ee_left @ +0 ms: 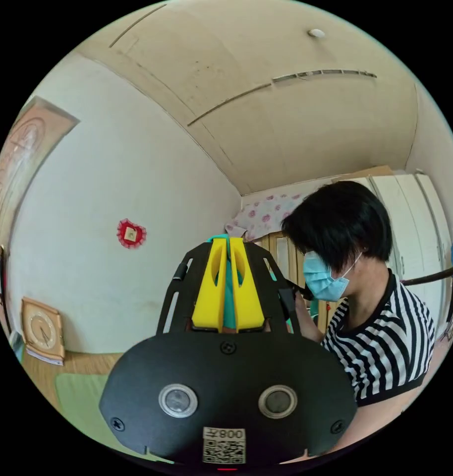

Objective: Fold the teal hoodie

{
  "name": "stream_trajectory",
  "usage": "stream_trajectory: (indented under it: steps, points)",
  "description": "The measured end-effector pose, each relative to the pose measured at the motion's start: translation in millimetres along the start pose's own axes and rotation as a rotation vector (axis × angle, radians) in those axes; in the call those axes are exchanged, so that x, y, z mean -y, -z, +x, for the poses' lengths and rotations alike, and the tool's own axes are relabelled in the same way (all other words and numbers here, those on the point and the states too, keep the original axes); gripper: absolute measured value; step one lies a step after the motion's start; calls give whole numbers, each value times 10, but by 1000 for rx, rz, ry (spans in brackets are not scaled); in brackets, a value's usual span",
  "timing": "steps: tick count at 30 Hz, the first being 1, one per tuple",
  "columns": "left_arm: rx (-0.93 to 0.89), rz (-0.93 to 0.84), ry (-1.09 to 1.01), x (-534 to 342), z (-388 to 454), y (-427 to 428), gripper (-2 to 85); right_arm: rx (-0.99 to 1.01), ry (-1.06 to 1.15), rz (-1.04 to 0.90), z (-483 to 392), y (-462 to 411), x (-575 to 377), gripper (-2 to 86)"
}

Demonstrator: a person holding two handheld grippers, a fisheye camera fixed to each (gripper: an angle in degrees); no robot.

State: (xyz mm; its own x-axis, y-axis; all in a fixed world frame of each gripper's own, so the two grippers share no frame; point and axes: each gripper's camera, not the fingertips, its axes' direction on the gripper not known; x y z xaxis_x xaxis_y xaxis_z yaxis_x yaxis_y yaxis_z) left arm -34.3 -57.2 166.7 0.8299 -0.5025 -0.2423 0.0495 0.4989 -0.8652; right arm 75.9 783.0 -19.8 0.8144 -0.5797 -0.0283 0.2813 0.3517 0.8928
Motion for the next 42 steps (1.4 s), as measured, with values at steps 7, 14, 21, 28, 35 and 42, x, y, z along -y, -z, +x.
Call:
stream_trajectory:
  steps: [7, 14, 21, 28, 35, 42]
  points:
    - [138, -81, -6, 402, -328, -207, 10, 47, -33, -82, 710, -1126, 13, 0]
    - [360, -369, 172, 381, -1732, -1102, 15, 19, -99, -357, 2100, -3401, -407, 1]
    - [620, -798, 496, -495, -3451, -1975, 47, 19, -319, -854, 3858, -6273, -1853, 2]
    - [669, -1027, 768, -1524, -3779, -1591, 87, -77, -442, -1209, 4826, -6837, -4241, -2]
    - [775, -1298, 911, -1890, -3467, -1250, 88, -4, -515, -1404, 4918, -6519, -5914, 0]
    - [946, -1572, 737, -1638, -3652, -1592, 16, -63, -498, -1488, 5379, -6480, -6427, -4]
